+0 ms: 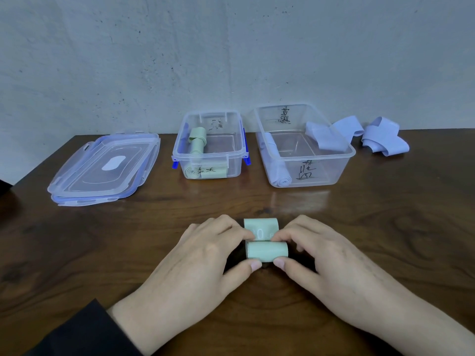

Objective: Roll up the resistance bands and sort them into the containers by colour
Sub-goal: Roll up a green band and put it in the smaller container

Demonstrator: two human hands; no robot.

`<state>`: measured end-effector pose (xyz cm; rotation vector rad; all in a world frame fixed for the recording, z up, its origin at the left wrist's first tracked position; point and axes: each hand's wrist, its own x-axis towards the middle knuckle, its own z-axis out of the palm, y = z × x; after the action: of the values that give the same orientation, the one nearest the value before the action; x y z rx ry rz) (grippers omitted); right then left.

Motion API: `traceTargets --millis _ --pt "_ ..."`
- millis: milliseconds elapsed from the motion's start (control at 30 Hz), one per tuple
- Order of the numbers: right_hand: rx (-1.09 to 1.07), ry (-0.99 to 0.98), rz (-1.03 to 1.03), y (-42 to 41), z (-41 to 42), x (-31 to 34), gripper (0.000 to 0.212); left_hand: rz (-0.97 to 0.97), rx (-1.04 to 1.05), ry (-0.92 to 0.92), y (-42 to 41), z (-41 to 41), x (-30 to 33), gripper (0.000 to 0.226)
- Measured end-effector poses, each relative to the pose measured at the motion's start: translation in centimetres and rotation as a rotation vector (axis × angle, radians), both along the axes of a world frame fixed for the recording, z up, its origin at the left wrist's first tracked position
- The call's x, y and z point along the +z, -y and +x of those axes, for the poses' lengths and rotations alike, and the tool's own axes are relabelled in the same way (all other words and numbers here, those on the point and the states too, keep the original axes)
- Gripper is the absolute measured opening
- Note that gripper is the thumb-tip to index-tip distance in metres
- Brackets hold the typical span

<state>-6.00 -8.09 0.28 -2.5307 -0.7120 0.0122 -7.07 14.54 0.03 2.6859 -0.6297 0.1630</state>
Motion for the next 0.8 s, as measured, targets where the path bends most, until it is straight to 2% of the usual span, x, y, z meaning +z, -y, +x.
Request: traceTargets --millis 133,333,467,600,667,800 --pt "0.002 0.008 0.006 0.0 -0.1 0.0 0.025 0.016 -0.006 0.012 -0.1 0.0 -0.1 0.035" --pt "0.001 -0.006 0.004 0.0 0.0 0.2 0.019 0.015 0.008 0.027 -0.1 0.0 -0.2 0.036" --pt "-0.03 0.009 0.005 -0.2 0.0 0.1 0.023 -0.044 0.014 0.011 -0.1 0.0 0.0 0.026" --pt "-0.066 0.097 0.03 -0.6 0.0 -0.5 0.029 -0.017 0.02 0.033 0.0 0.6 -0.1 0.028" --pt "-0.087 0.143 0.047 -0.8 0.1 -0.7 0.026 -0.036 0.032 0.045 0.0 0.9 -0.3 0.03" --pt "-0.101 0.227 0.068 -1.3 0.7 -1.1 0.02 -0.073 0.039 0.076 0.4 1.3 -0.2 0.019"
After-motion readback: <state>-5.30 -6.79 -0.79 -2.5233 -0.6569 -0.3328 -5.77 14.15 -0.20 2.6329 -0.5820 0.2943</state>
